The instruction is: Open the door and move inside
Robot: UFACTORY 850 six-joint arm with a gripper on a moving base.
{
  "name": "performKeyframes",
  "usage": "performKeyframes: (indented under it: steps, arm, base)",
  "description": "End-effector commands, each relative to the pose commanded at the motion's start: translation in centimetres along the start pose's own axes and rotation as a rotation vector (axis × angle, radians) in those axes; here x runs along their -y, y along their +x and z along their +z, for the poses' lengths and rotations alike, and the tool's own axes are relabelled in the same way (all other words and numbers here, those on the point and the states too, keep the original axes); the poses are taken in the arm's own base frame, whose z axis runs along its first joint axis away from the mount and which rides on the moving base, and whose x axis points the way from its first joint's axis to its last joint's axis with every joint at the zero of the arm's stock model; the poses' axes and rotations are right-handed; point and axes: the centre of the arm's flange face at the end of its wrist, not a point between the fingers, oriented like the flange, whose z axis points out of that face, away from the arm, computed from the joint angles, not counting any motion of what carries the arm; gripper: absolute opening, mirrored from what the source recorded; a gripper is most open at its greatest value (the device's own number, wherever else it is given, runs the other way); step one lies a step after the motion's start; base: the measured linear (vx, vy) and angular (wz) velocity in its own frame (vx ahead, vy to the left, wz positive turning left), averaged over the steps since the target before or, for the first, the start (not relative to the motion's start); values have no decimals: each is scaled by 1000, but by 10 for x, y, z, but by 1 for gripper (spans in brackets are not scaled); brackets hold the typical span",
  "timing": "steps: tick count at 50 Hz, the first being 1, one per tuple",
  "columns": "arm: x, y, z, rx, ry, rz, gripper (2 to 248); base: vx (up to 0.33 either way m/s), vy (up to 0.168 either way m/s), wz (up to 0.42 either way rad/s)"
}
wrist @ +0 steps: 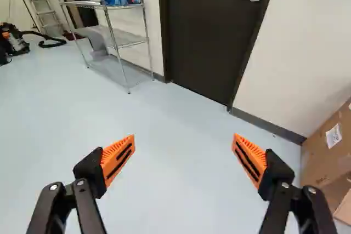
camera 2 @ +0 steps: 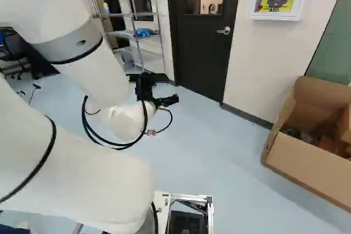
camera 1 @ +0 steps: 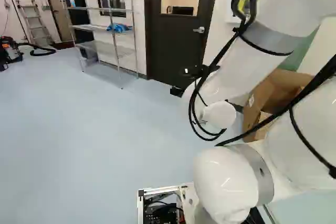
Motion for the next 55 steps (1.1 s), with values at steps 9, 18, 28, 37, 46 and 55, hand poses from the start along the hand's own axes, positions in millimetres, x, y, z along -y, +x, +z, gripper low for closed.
performKeyframes:
  steps: [9, 18, 28, 37, 46, 55]
  arm:
    - [0, 0, 0, 0, 0, 0, 247]
    - [0, 0, 0, 0, 0, 0, 247]
    - [0, 0, 0, 0, 0, 0, 247]
    - [0, 0, 0, 0, 0, 0, 247]
    - [0, 0, 0, 0, 0, 0, 247]
    - [0, 0, 0, 0, 0, 0, 247]
  base:
    - [0, 0, 0]
    - [0, 0, 0]
    - [1, 2, 7]
    - [69, -4, -6]
    - [94, 14, -12]
    - [146, 55, -18]
